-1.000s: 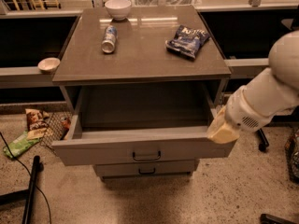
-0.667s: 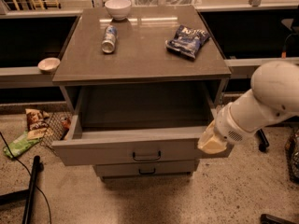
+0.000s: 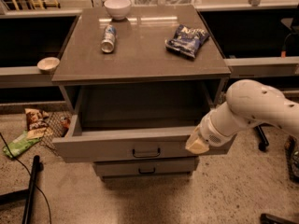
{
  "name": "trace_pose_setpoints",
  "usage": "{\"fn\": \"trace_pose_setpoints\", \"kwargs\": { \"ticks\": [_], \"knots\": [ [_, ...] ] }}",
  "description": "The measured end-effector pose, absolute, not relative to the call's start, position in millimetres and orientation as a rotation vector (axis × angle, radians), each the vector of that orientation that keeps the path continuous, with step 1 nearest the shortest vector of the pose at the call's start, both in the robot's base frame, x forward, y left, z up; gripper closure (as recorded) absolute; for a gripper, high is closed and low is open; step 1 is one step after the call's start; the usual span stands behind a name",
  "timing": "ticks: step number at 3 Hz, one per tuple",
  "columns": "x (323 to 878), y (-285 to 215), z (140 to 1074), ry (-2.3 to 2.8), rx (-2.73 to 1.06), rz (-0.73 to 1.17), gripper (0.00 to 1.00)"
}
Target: Close top drawer
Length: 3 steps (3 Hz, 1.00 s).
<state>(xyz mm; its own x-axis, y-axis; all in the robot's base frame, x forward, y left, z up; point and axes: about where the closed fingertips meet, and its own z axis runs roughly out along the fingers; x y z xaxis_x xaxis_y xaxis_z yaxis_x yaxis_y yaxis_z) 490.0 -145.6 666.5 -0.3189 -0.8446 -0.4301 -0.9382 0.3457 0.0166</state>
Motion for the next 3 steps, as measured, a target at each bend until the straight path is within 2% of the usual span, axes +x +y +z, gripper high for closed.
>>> {"fn": "trace_pose_setpoints", "kwargs": {
  "ticks": [3],
  "knots": [
    [521,-157,654,2.267,-1.488,0.327,1.0]
  ]
}}
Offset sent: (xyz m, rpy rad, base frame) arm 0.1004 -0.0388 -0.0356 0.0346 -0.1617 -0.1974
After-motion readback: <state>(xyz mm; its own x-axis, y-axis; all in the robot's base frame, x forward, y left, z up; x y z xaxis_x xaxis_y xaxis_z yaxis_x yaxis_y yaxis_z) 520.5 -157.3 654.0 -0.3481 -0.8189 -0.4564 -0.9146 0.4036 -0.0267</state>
